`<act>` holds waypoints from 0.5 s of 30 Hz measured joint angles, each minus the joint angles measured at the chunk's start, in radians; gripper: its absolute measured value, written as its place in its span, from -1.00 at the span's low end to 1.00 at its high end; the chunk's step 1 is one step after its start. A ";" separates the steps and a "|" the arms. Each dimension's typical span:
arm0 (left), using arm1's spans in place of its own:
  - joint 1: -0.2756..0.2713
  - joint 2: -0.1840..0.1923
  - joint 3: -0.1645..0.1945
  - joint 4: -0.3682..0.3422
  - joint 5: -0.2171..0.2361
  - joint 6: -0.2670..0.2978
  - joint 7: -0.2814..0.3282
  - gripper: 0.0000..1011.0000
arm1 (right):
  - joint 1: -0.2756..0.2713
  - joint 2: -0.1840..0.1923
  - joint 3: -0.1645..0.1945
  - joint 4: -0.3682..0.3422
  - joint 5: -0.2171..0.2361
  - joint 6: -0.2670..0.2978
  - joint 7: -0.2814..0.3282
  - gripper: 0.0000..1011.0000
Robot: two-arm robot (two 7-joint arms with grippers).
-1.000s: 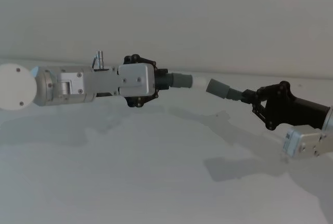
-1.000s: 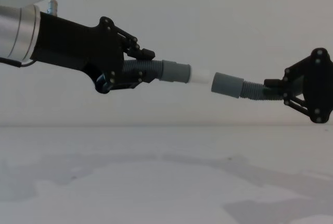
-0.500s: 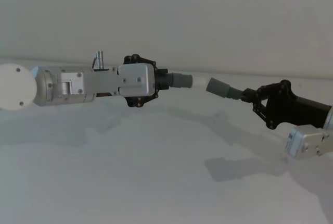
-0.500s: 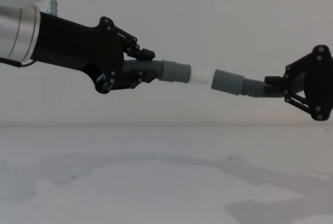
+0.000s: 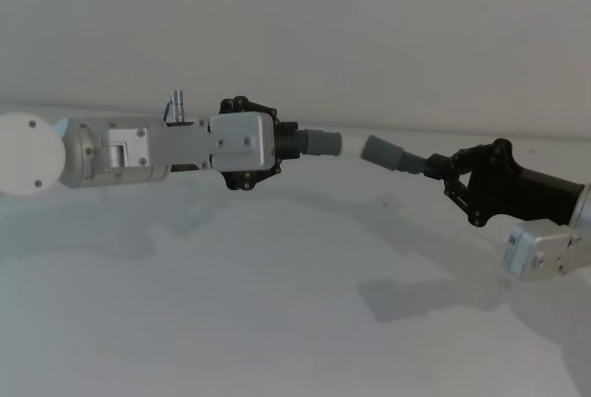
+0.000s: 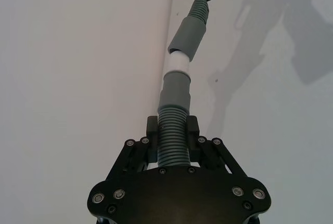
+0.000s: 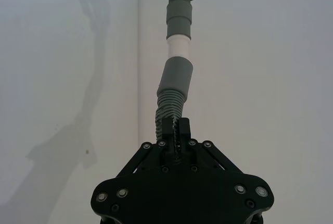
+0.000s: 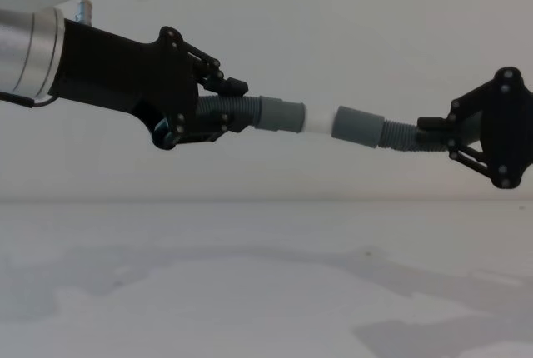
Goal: Use both hands to pick up one end of the pipe from the table, align the ends, and insert them.
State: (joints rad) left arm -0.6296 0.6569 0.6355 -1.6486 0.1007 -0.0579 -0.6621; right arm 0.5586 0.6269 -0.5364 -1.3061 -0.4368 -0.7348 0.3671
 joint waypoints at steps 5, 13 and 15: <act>0.000 0.000 0.000 0.000 0.000 0.000 0.000 -0.41 | 0.003 -0.002 -0.004 -0.001 -0.001 0.000 0.000 -0.91; 0.000 0.000 0.000 0.000 0.000 0.000 0.000 -0.41 | 0.005 -0.004 -0.007 -0.002 -0.001 0.000 0.001 -0.91; 0.000 0.000 0.000 0.000 0.000 0.000 0.000 -0.41 | 0.006 -0.005 -0.008 -0.002 -0.001 0.000 0.002 -0.91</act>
State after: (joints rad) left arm -0.6296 0.6569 0.6355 -1.6486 0.1007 -0.0579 -0.6621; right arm 0.5643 0.6223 -0.5440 -1.3083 -0.4378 -0.7348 0.3687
